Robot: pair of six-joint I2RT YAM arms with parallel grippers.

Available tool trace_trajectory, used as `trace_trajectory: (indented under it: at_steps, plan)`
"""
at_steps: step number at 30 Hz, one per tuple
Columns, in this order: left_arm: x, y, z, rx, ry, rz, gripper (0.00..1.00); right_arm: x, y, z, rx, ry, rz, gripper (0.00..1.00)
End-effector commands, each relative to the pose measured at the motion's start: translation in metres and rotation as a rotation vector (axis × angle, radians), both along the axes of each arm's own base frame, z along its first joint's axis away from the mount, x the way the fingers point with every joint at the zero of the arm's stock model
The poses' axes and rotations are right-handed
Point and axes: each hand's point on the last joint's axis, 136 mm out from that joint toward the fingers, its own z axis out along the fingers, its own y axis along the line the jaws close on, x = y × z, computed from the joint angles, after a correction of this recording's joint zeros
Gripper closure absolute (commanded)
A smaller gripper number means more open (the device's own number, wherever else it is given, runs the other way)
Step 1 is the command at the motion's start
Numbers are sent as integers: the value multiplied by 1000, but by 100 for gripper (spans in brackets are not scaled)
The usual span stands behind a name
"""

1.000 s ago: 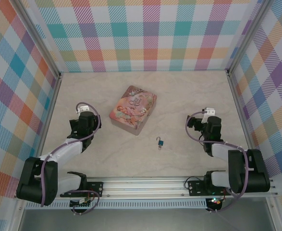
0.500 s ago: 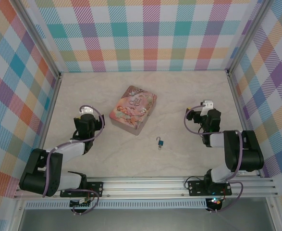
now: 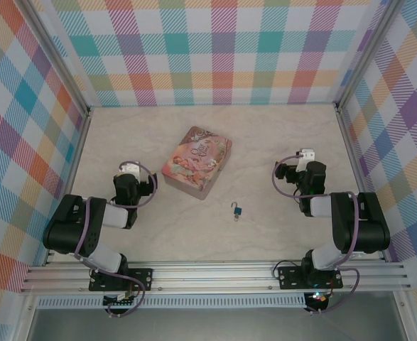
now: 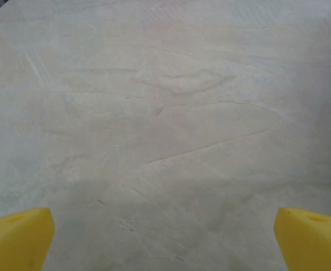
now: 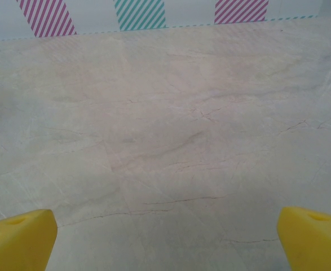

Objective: Unlock the padlock with the key

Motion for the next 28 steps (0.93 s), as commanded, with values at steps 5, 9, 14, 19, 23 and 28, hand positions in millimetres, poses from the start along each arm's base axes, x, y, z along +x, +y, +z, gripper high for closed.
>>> trace_trajectory:
  at_steps: [5, 9, 14, 19, 23, 28]
  plan:
    - [20, 9, 16, -60, -26, 39, 0, 0, -1, 3, 6, -7, 0, 0]
    - [20, 8, 16, -58, -27, 38, 0, 0, 1, 2, 4, -6, 5, 0]
    - [20, 9, 16, -58, -29, 38, 0, 0, 1, 3, 5, -6, 5, 0]
    - [21, 8, 16, -58, -30, 37, 0, 0, 1, 3, 4, -6, 6, 0]
    - [21, 8, 16, -58, -29, 38, 0, 0, 1, 2, 4, -3, 6, 0]
    - [20, 8, 16, -58, -29, 38, 0, 0, 1, 2, 5, -4, 7, 0]
